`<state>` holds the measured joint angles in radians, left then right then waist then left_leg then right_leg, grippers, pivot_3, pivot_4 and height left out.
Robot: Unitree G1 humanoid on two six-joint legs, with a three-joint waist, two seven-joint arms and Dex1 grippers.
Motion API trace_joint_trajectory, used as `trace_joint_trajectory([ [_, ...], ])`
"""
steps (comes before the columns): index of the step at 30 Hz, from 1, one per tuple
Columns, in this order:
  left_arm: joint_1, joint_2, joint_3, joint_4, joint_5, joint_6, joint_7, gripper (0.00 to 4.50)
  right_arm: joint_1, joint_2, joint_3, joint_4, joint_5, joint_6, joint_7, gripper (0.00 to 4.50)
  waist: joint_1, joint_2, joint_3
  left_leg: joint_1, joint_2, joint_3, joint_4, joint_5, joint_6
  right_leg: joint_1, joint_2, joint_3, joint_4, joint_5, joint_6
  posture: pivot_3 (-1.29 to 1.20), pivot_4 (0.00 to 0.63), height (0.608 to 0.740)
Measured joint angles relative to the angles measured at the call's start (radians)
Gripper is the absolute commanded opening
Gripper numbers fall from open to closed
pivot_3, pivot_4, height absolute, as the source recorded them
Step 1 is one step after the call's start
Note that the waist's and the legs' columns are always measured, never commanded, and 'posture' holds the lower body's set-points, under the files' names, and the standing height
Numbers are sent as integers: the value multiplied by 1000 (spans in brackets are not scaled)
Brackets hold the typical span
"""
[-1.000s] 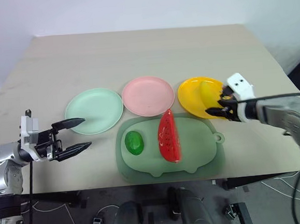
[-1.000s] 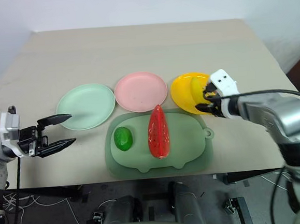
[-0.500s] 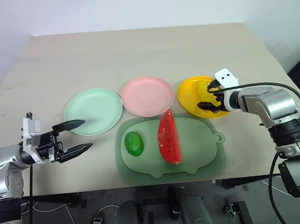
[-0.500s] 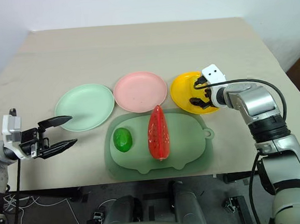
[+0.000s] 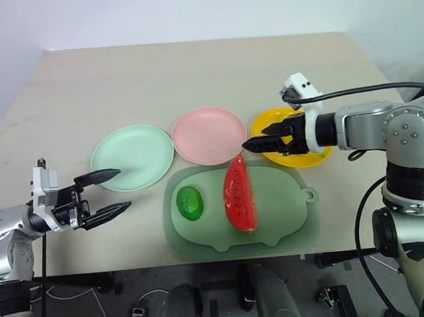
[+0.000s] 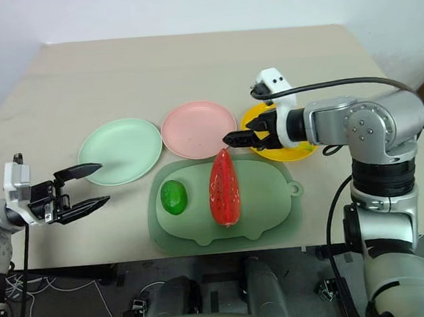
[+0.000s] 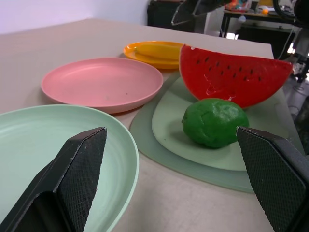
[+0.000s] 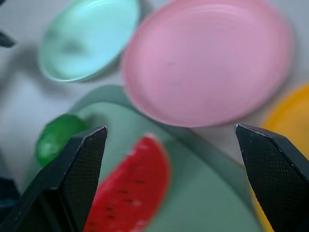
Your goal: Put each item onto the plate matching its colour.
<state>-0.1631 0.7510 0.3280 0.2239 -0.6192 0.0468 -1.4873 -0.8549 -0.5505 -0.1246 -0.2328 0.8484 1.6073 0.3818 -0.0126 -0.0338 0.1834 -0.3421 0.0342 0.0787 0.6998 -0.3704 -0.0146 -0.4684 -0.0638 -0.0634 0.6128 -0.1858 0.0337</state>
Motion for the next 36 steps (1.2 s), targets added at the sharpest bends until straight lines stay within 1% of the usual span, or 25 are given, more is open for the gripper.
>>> trace_joint_trajectory([
  [2,0,-4,0,0,0,-5,0,4500,32,48,6,-8,80,0,-143,4459,-1,0,0,0,0,0,0,0,0,0,0,0,0,0,0,0,150,736],
  [4,0,-7,-1,0,0,-8,0,4500,60,79,30,-10,135,0,-245,4459,-2,0,0,0,0,0,0,0,0,0,0,0,0,0,0,0,150,736],
  [8,13,-8,-1,-2,0,-9,1,4500,82,105,37,-9,293,0,-489,4459,-3,0,0,0,0,0,0,0,0,0,0,0,0,0,0,0,150,736],
  [9,15,-9,-1,-2,0,-9,1,4500,85,106,36,-9,311,0,-513,4459,-3,0,0,0,0,0,0,0,0,0,0,0,0,0,0,0,150,736],
  [14,45,-17,-1,-14,0,-9,10,4500,149,133,45,-1,521,0,-756,4459,-3,0,0,0,1,0,0,0,0,0,0,0,0,0,0,0,150,736],
  [16,49,-18,-1,-23,0,-9,13,4500,161,135,57,0,584,0,-817,4459,-3,0,0,0,1,0,0,0,0,0,0,0,0,0,0,0,150,736],
  [18,50,-21,-1,-31,0,-9,16,4500,180,119,103,0,687,-25,-912,4459,-4,0,0,0,1,0,0,0,0,0,0,0,0,0,0,0,150,736],
  [23,54,-30,-1,-36,0,-9,22,4500,210,-6,289,-2,944,-184,-1119,4459,-4,0,0,0,1,0,0,0,0,0,0,1,-1,0,0,0,150,736],
  [25,57,-34,-1,-42,0,-9,25,4500,210,-54,362,-5,1016,-243,-1167,4459,-4,0,0,0,1,0,0,0,0,0,0,1,-1,0,0,0,150,736],
  [28,64,-39,-2,-45,0,-9,28,4500,185,-89,444,-9,1061,-276,-1178,4459,-7,0,0,0,2,0,0,0,0,0,1,1,-1,0,0,0,150,736],
  [30,69,-39,-2,-47,-1,-9,29,4500,157,-105,489,-8,1062,-290,-1171,4459,-6,-1,0,0,3,0,0,0,0,0,1,1,-1,0,0,0,150,736],
  [36,73,-39,-1,-48,-1,-9,33,4500,110,-120,548,-8,1016,-286,-1097,4459,-5,-1,-1,0,3,0,0,0,0,0,1,1,-2,0,0,0,150,736],
])
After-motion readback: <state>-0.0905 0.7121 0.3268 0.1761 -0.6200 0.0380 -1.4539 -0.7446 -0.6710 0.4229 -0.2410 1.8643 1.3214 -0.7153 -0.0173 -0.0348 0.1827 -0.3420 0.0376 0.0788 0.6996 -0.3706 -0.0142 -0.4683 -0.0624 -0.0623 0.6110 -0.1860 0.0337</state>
